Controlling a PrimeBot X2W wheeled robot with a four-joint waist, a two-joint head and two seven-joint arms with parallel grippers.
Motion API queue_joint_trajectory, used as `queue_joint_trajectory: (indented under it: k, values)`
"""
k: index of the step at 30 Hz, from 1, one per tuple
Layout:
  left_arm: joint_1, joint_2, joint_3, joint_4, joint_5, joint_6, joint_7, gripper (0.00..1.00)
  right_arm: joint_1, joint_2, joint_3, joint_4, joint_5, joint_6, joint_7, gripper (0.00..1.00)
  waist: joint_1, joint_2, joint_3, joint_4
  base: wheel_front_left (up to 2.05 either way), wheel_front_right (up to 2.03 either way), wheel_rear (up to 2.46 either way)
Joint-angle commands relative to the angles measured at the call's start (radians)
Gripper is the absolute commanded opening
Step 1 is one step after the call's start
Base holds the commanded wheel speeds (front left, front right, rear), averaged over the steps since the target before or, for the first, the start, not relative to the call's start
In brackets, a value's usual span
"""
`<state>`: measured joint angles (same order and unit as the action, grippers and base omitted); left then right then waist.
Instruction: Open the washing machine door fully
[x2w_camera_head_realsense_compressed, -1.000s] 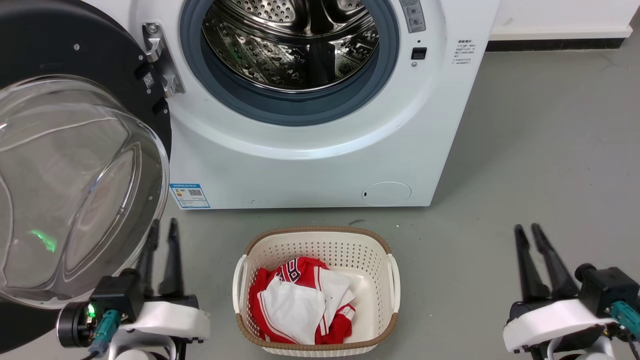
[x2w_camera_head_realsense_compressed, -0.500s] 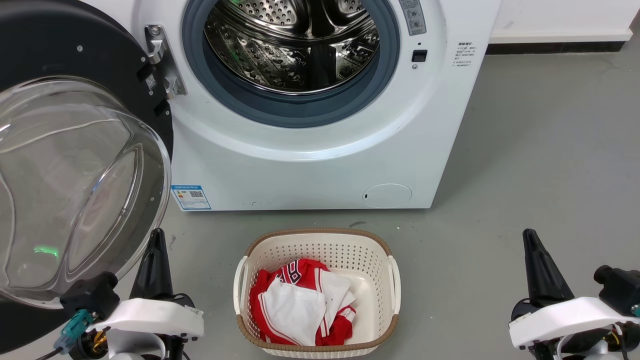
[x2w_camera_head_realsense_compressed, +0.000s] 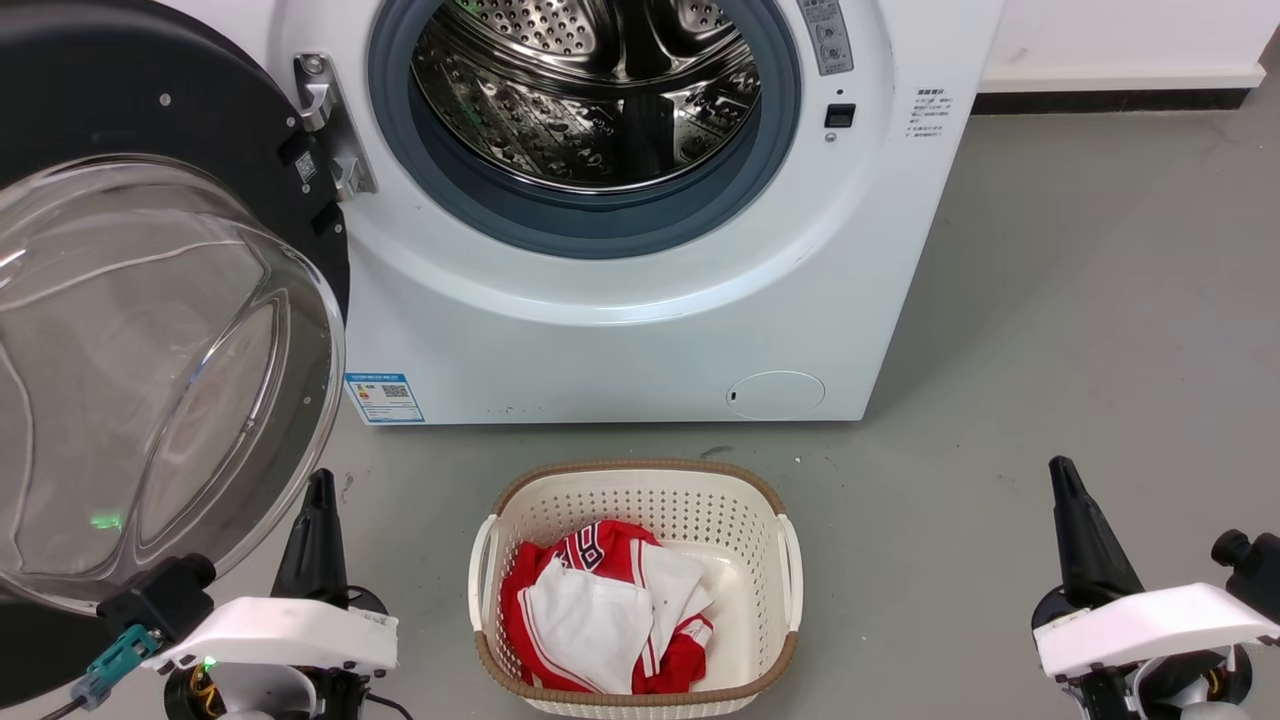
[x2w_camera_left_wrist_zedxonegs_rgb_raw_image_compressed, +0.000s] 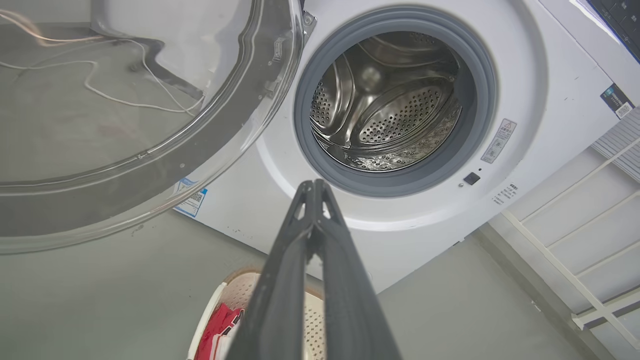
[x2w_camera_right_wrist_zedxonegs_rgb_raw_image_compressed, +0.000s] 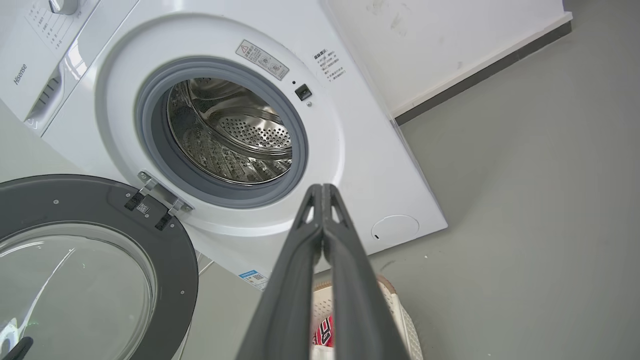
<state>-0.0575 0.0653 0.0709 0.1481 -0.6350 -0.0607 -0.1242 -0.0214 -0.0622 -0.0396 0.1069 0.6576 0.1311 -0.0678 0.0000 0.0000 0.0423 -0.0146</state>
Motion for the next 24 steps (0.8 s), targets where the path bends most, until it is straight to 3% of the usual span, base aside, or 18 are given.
queue_joint_trajectory:
  k: [1,24]
  values:
    - [-0.027,0.003,0.004,-0.01,-0.026,-0.004,0.005,0.0,-0.026,-0.008,-0.002,-0.007,0.028,0.0,0.003,0.0,0.0,0.0,0.0,0.0,0.0,0.0,0.0]
    - [-0.039,-0.003,0.017,0.025,-0.34,-0.027,0.083,0.0,-0.048,-0.013,-0.012,0.039,0.346,0.0,0.051,0.0,0.0,0.0,-0.01,0.004,0.0,0.0,0.0]
